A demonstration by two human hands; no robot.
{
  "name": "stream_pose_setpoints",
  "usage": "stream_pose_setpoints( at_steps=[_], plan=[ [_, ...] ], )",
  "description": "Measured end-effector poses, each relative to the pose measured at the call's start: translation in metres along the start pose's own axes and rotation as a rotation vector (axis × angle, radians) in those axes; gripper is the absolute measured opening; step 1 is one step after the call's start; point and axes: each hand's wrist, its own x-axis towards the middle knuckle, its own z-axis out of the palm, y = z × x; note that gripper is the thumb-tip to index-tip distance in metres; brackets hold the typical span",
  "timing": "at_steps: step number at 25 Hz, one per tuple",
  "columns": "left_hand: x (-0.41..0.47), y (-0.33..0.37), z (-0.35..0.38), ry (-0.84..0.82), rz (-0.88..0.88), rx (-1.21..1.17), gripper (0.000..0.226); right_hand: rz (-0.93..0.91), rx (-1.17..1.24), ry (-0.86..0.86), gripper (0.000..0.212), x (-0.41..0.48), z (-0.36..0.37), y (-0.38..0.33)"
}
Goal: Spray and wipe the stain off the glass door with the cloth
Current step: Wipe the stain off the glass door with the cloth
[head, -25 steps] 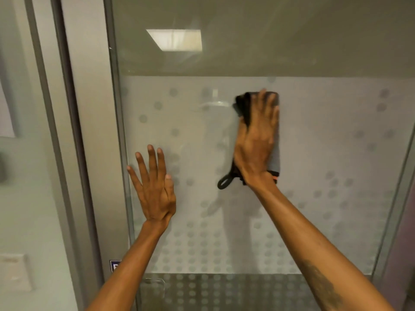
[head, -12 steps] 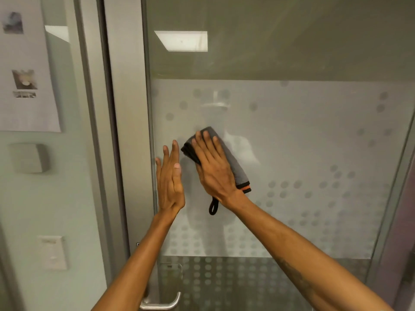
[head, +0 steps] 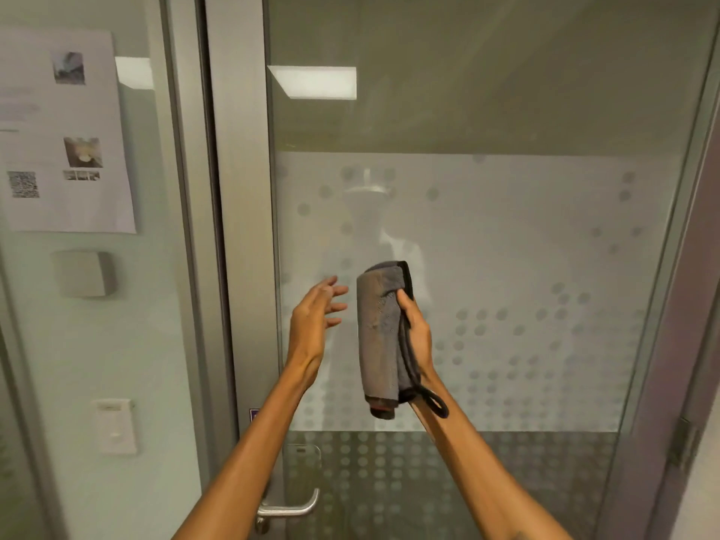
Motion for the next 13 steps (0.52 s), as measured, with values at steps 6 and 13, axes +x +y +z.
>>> stream_pose_setpoints(
  at_steps=[6, 13],
  plan=[
    [-0.016, 0.01, 0.015, -0.27, -0.348, -0.155, 0.024, 0.057, 0.015, -0.063, 0.049, -0.025, -0.02, 0.0],
    [-0.041, 0.013, 0.016, -0.258, -0.19, -0.151, 0.006, -0.15, -0.115, -0.015, 0.049, -0.047, -0.039, -0.025]
  ],
)
